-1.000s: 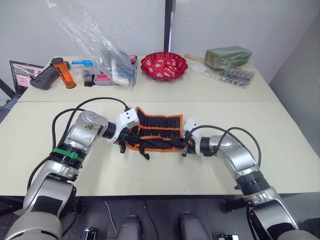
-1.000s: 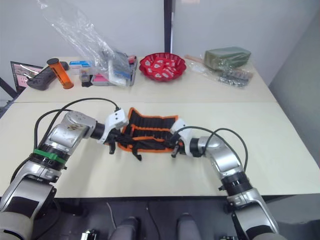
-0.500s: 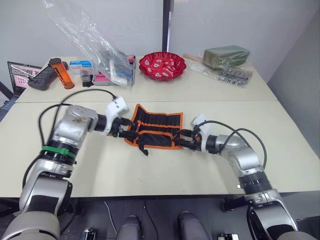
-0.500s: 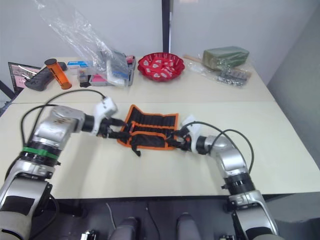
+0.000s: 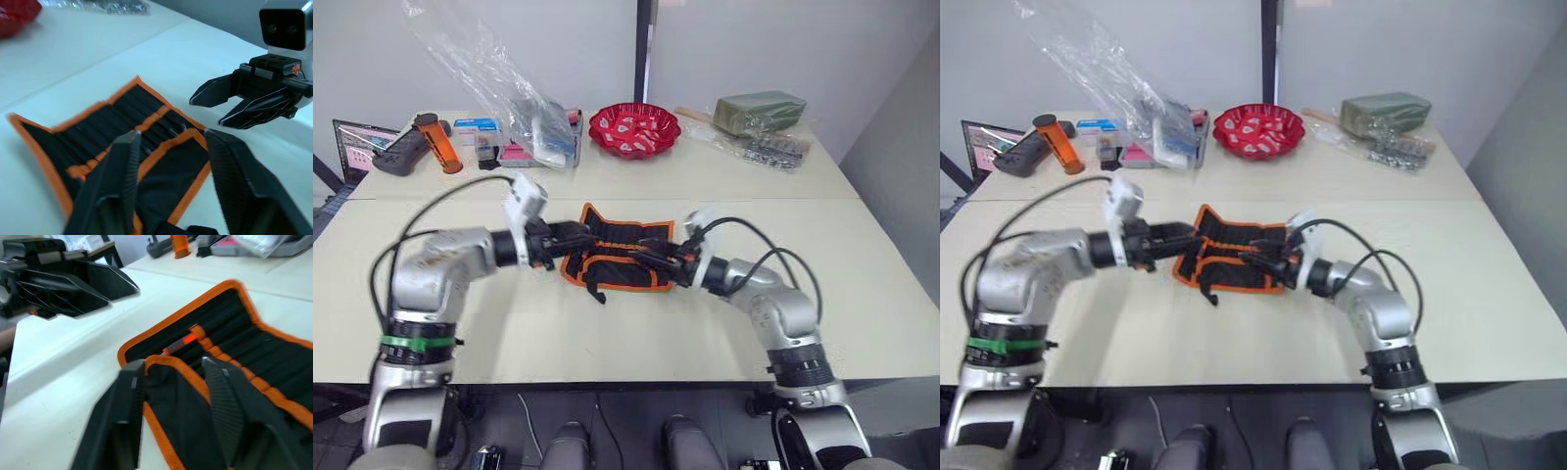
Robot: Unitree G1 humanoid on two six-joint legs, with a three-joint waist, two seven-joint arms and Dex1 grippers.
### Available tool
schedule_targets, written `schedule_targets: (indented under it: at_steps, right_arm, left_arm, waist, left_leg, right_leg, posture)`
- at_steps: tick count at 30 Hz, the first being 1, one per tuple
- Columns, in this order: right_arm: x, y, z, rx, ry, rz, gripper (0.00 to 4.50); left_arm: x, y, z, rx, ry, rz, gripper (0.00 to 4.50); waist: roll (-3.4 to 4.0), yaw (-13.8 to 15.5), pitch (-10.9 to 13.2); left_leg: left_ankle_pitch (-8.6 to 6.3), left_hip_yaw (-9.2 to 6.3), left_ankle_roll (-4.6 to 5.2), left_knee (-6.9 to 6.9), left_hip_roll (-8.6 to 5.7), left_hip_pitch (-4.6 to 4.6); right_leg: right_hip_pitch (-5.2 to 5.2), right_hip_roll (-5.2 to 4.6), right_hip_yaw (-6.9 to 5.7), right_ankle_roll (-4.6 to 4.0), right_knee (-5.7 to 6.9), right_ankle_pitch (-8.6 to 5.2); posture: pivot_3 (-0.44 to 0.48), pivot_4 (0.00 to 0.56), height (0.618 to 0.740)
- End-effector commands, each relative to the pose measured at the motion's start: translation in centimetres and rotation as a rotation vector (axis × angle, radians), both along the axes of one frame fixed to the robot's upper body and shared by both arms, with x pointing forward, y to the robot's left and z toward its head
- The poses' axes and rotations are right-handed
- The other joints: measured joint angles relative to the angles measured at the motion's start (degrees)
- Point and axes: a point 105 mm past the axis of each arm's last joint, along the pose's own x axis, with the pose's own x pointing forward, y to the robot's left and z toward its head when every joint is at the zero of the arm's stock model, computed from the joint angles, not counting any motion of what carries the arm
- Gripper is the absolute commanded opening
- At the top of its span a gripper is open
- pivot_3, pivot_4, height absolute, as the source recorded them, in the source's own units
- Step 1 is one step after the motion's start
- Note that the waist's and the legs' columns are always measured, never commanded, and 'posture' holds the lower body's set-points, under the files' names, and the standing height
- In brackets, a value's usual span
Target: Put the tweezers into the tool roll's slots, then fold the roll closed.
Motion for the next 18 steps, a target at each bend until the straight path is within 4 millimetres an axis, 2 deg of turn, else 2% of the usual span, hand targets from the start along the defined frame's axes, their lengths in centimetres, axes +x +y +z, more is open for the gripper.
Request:
schedule_targets:
  at_steps: [1,2,3,14,18]
  right_arm:
    - [0.1,0.6,-0.9,-0.05,-0.04,-0.033,0.34]
    - [0.1,0.7,-1.2,-0.053,-0.037,-0.042,0.08]
    - [0.3,0.7,-1.5,-0.057,-0.035,-0.055,0.03]
    - [2.7,-1.2,-5.6,-0.158,0.005,-0.232,0.03]
    - [2.9,-2.4,-8.2,-0.282,0.045,-0.28,0.03]
  left_arm:
    - [0.0,-0.9,-0.9,0.047,-0.062,0.026,0.36]
    - [0.1,-1.0,-1.6,0.066,-0.064,0.036,0.07]
    - [0.2,-1.0,-2.2,0.081,-0.065,0.048,0.03]
    - [2.3,0.6,-5.8,0.18,-0.091,0.212,0.03]
    - [3.5,2.1,-6.9,0.198,-0.11,0.283,0.03]
  waist:
    - [0.0,0.0,0.0]
    - [0.0,0.0,0.0]
    - [0.0,0.0,0.0]
    - [0.01,-0.1,0.0]
    - [0.02,-0.1,0.0]
  left_leg:
    - [0.0,0.0,0.0,0.0,0.0,0.01]
    - [0.0,0.0,0.0,0.0,0.01,0.01]
    - [0.0,0.0,0.0,0.0,0.0,0.02]
    - [0.0,0.01,0.0,-0.01,0.01,0.1]
    - [0.01,0.01,-0.01,-0.02,0.01,0.21]
  right_leg:
    - [0.01,0.0,0.0,0.0,0.04,0.0]
    - [0.0,0.01,0.0,-0.01,0.01,0.0]
    - [0.0,0.0,0.0,-0.01,0.01,0.0]
    - [0.06,0.01,0.0,-0.01,-0.04,0.0]
    - [0.15,0.01,0.0,-0.01,-0.03,0.0]
  posture:
    - [0.0,0.15,0.74]
    - [0.0,0.15,0.74]
    - [0.0,0.15,0.74]
    - [0.0,0.15,0.74]
    - [0.0,0.15,0.74]
